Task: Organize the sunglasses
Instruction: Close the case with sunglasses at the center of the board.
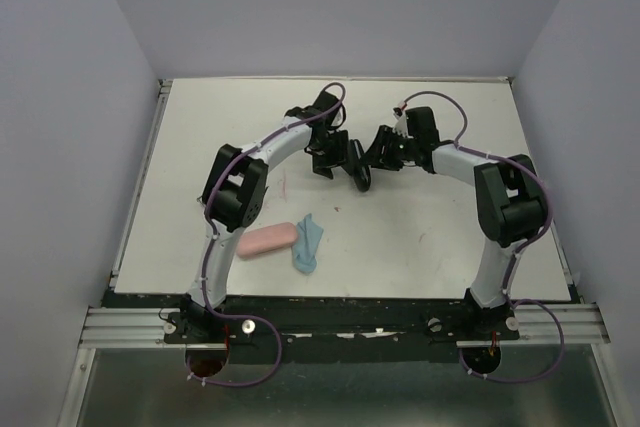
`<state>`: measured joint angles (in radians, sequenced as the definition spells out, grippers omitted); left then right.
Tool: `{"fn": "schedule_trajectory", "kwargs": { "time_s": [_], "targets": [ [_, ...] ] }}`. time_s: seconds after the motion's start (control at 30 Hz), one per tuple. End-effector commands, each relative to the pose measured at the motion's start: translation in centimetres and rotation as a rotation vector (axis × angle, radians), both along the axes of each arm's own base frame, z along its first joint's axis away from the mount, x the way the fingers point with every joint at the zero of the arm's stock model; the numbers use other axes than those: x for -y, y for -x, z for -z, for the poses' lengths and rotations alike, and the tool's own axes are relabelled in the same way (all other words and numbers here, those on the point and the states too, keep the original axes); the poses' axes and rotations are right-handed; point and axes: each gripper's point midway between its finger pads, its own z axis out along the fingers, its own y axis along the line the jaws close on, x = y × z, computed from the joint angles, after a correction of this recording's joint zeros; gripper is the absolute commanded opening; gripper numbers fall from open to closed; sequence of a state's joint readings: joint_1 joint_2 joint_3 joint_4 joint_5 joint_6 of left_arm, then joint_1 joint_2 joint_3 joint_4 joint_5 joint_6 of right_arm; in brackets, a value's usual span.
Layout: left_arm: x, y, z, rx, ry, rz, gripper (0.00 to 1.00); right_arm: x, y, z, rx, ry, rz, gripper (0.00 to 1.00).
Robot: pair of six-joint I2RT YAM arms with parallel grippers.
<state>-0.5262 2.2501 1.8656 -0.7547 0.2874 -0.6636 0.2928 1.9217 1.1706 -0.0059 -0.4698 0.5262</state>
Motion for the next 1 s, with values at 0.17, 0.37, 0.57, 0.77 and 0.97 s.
{"fn": "schedule_trajectory", "kwargs": {
  "time_s": [0.17,0.37,0.57,0.77,0.97],
  "targets": [
    [2.1,-0.9,-4.1,0.089,0.120,0.026,0.67,1.6,-0.5,-1.4,0.014,-0.050,0.066,0.49],
    [3.3,-2.3,-6.4,0.164,0.192,0.007,0.66,3.1,-0.2,0.1,-0.032,-0.049,0.115,0.29],
    [4.8,-3.4,-6.2,0.169,0.220,0.018,0.65,4.6,0.4,1.4,-0.075,-0.046,0.170,0.28],
    [7.4,-3.1,-4.7,0.169,0.168,0.079,0.65,5.4,1.3,3.5,-0.118,-0.004,0.195,0.23],
    [7.3,-1.7,-1.6,0.136,0.014,0.114,0.66,7.2,2.4,5.2,-0.159,0.060,0.242,0.21]
  ]
}}
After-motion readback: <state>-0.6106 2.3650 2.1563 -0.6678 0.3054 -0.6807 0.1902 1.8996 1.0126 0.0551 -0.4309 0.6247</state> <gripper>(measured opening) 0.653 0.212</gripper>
